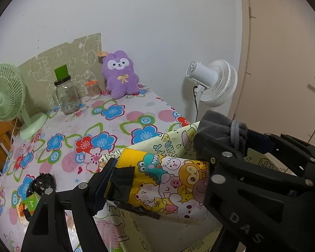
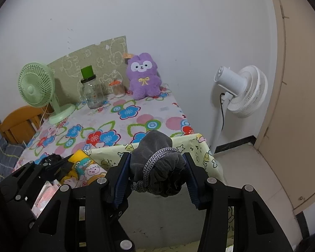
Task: Organize soft objects
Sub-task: 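Carry both held pouches over to the yellow printed fabric box, then open right tool over box while left tool releases yellow pouch inside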
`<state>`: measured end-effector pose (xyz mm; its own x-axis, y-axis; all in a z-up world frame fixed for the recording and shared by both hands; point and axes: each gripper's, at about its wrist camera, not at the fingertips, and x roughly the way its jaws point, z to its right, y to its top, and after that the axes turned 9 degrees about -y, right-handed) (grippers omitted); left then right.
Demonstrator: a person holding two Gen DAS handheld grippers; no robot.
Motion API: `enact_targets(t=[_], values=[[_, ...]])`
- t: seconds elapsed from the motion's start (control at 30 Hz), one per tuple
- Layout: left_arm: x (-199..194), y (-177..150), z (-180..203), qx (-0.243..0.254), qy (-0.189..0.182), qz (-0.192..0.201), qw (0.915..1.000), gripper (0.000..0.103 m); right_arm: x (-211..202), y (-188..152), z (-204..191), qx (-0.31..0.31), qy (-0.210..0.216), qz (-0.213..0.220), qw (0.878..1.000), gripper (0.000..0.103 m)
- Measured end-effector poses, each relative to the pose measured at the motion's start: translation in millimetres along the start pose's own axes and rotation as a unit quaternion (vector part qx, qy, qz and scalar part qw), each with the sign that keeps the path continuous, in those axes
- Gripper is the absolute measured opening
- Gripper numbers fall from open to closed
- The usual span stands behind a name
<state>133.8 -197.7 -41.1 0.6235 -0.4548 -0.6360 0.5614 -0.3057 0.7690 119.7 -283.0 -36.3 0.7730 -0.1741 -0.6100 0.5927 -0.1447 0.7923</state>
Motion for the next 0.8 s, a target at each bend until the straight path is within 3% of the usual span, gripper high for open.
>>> enact_targets(t=[0.1,0.4,0.47,0.53,0.6,0.8], values=[[2.3,0.6,0.8,0.002,-0.002,-0.013,0.9999,0.094,3.7,0.7,1.2,0.002,0.000,-0.002,1.000,0.052],[5.5,1.7,-0.7,-0.002,0.008,-0.031,0.9995,0.098,5.5,1.5,2.2,-0.003,0.007,-0.007,1.000,0.055],[5.2,2.0,-1.2,-0.003,0.007,-0.029,0.9995,0.099,5.1,2.3,1.5,-0.006,0.001,-0.006,1.000,0.059],[4.0,2.1,-2.5,-0.005,0.002,-0.028,0.9996,0.100,2.7,2.8,1.2,-0.007,-0.005,0.001,1.000,0.076],[2.1,2.6,-4.0,-0.009,0.003,-0.025,0.9996,0.101,-3.4,2.9,1.5,-0.005,-0.002,0.016,1.000,0.083],[-11.1,3.5,-2.9,-0.005,0.016,-0.009,0.9998,0.101,-16.0,4.9,-1.1,-0.007,-0.006,0.032,0.999,0.092]])
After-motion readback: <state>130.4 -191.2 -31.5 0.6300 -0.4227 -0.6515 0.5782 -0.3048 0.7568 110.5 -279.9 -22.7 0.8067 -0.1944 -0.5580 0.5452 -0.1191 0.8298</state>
